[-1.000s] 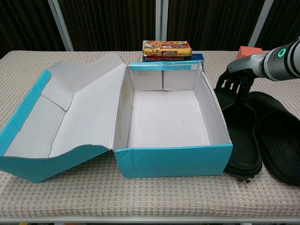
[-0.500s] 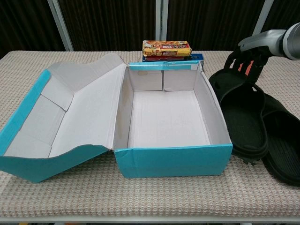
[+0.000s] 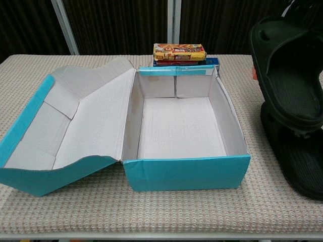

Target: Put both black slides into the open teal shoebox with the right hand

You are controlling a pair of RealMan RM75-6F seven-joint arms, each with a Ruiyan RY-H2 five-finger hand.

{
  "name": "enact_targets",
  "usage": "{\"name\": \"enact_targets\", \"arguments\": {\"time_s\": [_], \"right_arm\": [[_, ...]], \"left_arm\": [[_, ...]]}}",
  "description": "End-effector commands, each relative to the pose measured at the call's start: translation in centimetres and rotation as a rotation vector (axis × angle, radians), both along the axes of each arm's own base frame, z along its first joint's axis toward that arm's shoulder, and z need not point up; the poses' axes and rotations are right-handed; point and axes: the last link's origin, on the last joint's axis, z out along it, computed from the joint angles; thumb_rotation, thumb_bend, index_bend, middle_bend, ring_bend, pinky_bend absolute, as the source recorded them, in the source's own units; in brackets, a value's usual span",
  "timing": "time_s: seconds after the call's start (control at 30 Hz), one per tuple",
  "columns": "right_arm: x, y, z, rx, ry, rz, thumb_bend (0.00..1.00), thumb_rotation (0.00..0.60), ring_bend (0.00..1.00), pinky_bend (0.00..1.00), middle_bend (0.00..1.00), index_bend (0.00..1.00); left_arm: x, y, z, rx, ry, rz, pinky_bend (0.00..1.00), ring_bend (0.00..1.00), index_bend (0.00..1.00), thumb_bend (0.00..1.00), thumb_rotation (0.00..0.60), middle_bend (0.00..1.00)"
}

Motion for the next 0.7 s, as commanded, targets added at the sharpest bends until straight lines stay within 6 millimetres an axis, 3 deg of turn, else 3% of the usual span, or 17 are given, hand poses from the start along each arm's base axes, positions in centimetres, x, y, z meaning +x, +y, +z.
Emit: {"name": "enact_targets", "arguments": {"time_s": [0.03, 0.17, 0.33, 0.53, 0.7], "right_arm": [[0.8, 1.2, 1.9, -0.045, -0.152, 0.046, 0.27, 0.600, 0.34, 0.45, 0.45, 0.45], [0.9, 1.5, 1.9, -0.052, -0.332, 0.095, 0.26, 0.600, 0.34, 0.45, 0.45, 0.45], [0.3, 1.4, 0.5, -0.038, -0.558, 0.138, 0.26, 0.600, 0.34, 0.45, 0.45, 0.45], [-0.8, 1.1, -2.6, -0.018, -0.772, 0.184, 0.23, 0.600, 0.34, 0.46, 0.45, 0.45], [-2.0, 0.6, -6.2, -0.008, -0.915, 0.174, 0.19, 0.600, 0.34, 0.46, 0.45, 0.45]], "left_arm": [[0.3, 0.2, 0.0, 0.003, 0.003, -0.008, 0.04, 0.00, 0.10, 0.13, 0.600, 0.11], [0.6, 0.3, 0.0, 0.007, 0.008, -0.017, 0.04, 0.00, 0.10, 0.13, 0.600, 0.11], [0.6, 0.4, 0.2, 0.019, 0.011, -0.013, 0.04, 0.00, 0.10, 0.13, 0.600, 0.11], [0.3, 0.6, 0.3, 0.032, 0.020, -0.005, 0.04, 0.00, 0.10, 0.13, 0.600, 0.11], [-0.1, 0.6, 0.6, 0.059, 0.043, -0.012, 0.04, 0.00, 0.10, 0.13, 0.600, 0.11]]}}
